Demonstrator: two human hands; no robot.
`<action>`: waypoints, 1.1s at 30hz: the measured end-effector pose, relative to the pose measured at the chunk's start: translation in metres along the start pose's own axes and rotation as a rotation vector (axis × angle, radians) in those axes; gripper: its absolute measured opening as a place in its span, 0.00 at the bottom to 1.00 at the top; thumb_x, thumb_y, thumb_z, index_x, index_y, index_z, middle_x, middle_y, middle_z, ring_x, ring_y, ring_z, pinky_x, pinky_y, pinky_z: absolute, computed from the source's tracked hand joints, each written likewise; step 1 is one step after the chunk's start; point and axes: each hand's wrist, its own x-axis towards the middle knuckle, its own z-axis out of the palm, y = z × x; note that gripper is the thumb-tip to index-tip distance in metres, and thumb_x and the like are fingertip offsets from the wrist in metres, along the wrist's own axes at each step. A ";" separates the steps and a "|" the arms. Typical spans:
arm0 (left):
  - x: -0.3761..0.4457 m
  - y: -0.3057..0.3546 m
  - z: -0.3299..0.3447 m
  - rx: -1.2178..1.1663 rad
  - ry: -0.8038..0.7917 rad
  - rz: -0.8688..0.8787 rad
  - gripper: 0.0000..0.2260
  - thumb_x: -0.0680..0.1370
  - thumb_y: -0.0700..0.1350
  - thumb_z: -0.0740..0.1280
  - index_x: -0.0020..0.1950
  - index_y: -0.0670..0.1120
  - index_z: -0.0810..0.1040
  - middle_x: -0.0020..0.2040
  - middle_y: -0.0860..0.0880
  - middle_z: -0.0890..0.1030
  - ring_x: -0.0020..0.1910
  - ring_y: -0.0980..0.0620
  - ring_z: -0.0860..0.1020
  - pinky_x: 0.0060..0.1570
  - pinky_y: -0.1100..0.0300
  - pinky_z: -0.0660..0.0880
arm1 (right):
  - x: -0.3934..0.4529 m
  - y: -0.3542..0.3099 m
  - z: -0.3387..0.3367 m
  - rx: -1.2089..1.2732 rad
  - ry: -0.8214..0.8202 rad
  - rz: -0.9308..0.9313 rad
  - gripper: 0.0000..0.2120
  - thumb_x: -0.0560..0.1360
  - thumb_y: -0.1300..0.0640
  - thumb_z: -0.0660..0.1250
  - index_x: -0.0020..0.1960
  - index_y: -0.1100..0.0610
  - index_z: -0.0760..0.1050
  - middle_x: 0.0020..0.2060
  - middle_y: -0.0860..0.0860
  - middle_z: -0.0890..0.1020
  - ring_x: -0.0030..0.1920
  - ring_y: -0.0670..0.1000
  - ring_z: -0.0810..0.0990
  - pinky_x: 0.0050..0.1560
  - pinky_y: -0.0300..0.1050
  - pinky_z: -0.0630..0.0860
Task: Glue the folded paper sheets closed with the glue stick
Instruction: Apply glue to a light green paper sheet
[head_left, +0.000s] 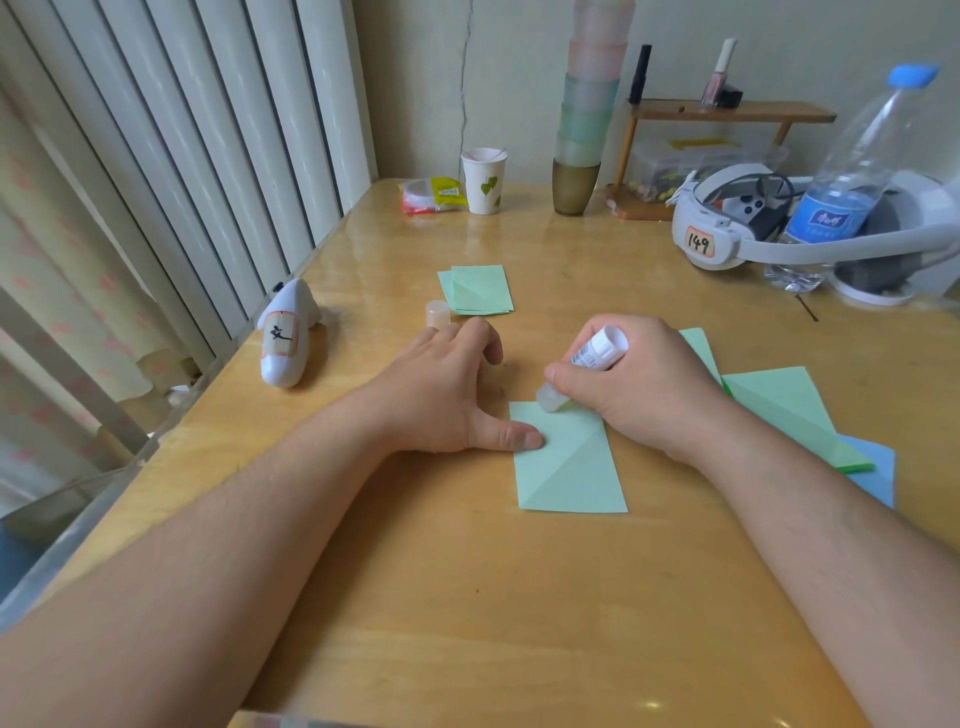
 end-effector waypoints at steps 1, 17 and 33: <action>0.000 0.000 0.000 0.001 -0.003 -0.001 0.36 0.63 0.74 0.76 0.59 0.56 0.66 0.57 0.56 0.71 0.59 0.50 0.69 0.61 0.54 0.69 | -0.001 0.003 -0.004 -0.001 0.008 0.007 0.11 0.71 0.46 0.78 0.39 0.52 0.79 0.29 0.43 0.81 0.30 0.44 0.73 0.34 0.43 0.70; -0.002 0.003 -0.002 0.017 -0.012 -0.005 0.36 0.64 0.73 0.76 0.60 0.55 0.66 0.58 0.54 0.71 0.59 0.50 0.69 0.61 0.53 0.69 | -0.001 0.010 -0.022 -0.013 0.078 0.057 0.09 0.71 0.51 0.75 0.39 0.54 0.78 0.28 0.43 0.79 0.31 0.48 0.72 0.32 0.43 0.68; -0.001 0.003 -0.001 0.008 0.008 0.001 0.36 0.64 0.72 0.77 0.60 0.55 0.66 0.57 0.55 0.72 0.59 0.50 0.69 0.57 0.56 0.68 | -0.002 -0.005 0.015 0.080 -0.002 -0.091 0.13 0.73 0.43 0.77 0.41 0.51 0.81 0.34 0.44 0.84 0.36 0.44 0.79 0.38 0.44 0.75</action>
